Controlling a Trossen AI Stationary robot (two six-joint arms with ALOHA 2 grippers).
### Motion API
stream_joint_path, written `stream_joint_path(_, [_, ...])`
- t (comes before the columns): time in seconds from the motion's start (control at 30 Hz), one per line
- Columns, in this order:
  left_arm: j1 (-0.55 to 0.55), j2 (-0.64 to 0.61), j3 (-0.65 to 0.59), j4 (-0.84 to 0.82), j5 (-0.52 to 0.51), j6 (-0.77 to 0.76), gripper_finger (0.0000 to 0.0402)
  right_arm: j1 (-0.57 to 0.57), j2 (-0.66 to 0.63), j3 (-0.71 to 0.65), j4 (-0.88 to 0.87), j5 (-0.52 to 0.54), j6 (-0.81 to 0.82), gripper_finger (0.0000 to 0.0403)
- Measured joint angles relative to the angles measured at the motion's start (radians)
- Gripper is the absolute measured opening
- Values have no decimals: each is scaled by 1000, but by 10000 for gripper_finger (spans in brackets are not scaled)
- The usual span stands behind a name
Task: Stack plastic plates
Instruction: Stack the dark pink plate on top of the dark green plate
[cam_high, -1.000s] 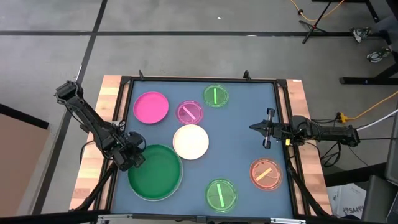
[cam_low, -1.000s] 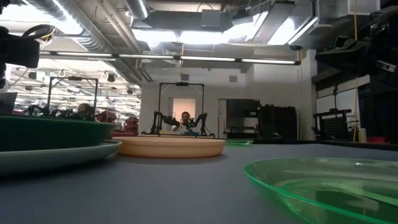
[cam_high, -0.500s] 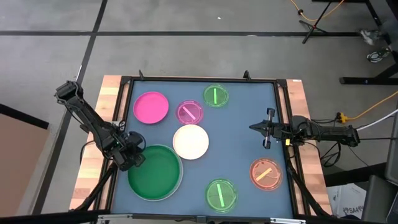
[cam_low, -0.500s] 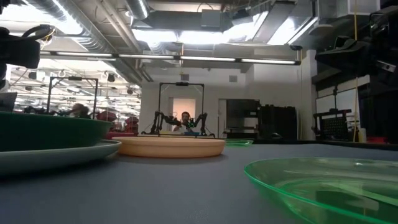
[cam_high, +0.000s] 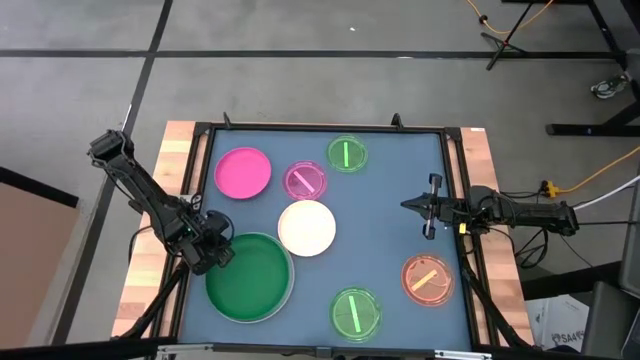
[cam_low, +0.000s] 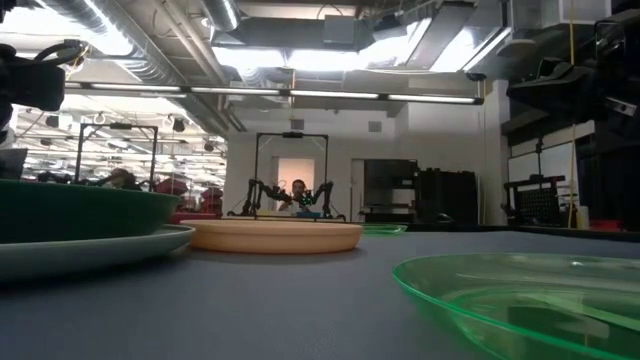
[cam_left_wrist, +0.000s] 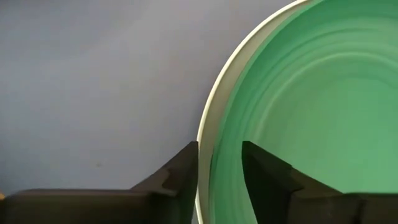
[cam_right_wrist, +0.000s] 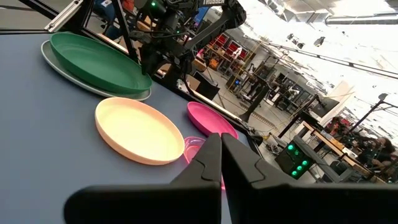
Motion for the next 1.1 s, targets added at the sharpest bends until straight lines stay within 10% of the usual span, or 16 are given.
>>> stream_joint_path(1.1, [0,-97,1,6,-8,-79,136,0,0,0,0,0,0,1])
